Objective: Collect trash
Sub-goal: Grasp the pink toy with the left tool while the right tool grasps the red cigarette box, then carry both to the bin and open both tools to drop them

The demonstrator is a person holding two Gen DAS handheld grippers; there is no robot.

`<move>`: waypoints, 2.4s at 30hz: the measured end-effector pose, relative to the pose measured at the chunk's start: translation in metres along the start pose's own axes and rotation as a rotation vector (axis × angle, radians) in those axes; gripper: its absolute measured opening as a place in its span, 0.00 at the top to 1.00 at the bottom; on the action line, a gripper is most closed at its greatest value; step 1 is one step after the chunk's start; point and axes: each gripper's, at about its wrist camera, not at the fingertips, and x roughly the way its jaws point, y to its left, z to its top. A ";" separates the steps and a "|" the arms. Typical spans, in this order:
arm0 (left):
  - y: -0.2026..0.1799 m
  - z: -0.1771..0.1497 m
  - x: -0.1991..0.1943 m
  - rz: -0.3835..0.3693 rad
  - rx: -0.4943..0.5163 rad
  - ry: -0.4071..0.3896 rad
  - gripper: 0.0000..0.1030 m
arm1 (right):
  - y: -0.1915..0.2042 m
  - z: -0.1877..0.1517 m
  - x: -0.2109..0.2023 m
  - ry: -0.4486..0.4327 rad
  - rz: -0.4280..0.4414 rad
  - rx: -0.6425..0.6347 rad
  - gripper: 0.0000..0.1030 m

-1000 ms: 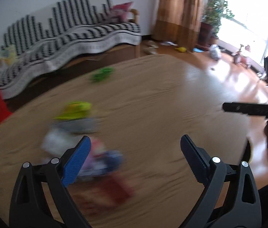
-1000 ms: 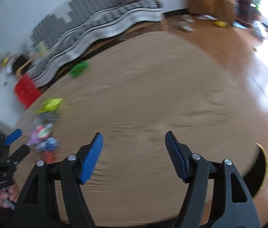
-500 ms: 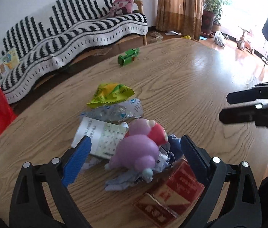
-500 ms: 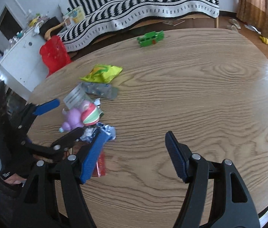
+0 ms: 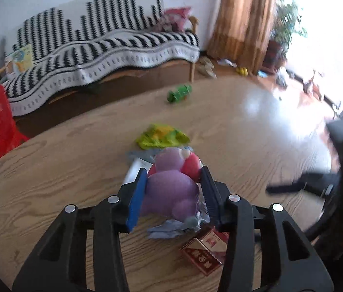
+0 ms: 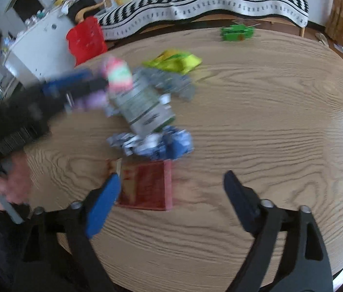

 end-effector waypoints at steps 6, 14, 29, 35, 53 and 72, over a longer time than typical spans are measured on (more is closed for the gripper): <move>0.019 0.005 -0.022 0.008 -0.084 -0.043 0.57 | 0.048 -0.016 0.026 0.006 -0.069 -0.039 0.09; 0.018 0.008 -0.016 0.016 -0.106 -0.024 0.57 | 0.077 -0.031 0.058 0.008 -0.241 -0.141 0.07; -0.021 0.025 -0.006 -0.021 -0.075 -0.020 0.57 | 0.013 -0.031 -0.004 -0.099 -0.177 -0.015 0.18; -0.079 0.028 0.009 -0.068 0.001 -0.002 0.57 | -0.078 -0.041 -0.055 -0.163 -0.230 0.144 0.18; -0.370 0.007 0.077 -0.428 0.290 0.074 0.57 | -0.367 -0.208 -0.208 -0.287 -0.448 0.711 0.17; -0.475 -0.033 0.116 -0.551 0.404 0.194 0.57 | -0.437 -0.265 -0.207 -0.174 -0.458 0.875 0.16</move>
